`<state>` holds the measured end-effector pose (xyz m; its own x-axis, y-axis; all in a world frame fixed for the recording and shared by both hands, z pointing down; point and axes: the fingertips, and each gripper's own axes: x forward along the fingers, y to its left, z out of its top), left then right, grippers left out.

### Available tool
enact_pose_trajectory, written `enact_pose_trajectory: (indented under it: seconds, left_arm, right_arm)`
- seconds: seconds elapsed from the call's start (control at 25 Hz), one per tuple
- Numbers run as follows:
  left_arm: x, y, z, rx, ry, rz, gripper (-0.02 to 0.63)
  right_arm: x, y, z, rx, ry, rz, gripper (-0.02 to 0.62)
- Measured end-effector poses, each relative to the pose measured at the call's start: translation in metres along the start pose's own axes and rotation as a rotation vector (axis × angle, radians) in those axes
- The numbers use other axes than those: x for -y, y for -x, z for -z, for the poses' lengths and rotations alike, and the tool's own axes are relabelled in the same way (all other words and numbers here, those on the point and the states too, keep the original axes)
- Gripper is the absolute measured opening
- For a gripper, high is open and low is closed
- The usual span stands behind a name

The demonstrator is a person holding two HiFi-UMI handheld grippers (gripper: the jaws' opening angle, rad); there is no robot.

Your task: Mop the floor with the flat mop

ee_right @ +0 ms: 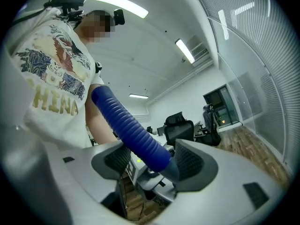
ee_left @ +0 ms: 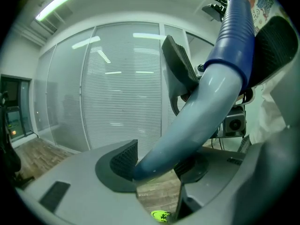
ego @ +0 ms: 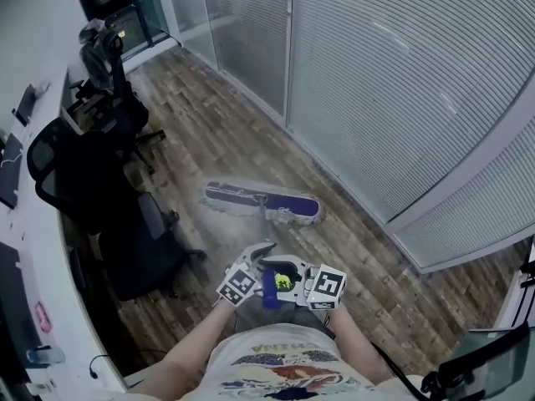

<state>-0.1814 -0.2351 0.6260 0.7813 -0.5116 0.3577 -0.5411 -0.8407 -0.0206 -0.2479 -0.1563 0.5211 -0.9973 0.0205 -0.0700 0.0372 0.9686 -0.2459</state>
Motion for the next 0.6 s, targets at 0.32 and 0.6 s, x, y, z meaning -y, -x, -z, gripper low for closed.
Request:
enact_pose_trajectory:
  seconds: [0.32, 0.6]
  left_arm:
    - [-0.128, -0.094, -0.039, -0.047, -0.017, -0.011, 0.179]
    - [-0.221, -0.155, -0.039, -0.103, -0.064, -0.013, 0.179]
  right_arm:
    - [0.155, 0.024, -0.049, 0.017, -0.013, -0.014, 0.267]
    - [0.265, 0.029, -0.058, -0.013, -0.028, -0.007, 0.27]
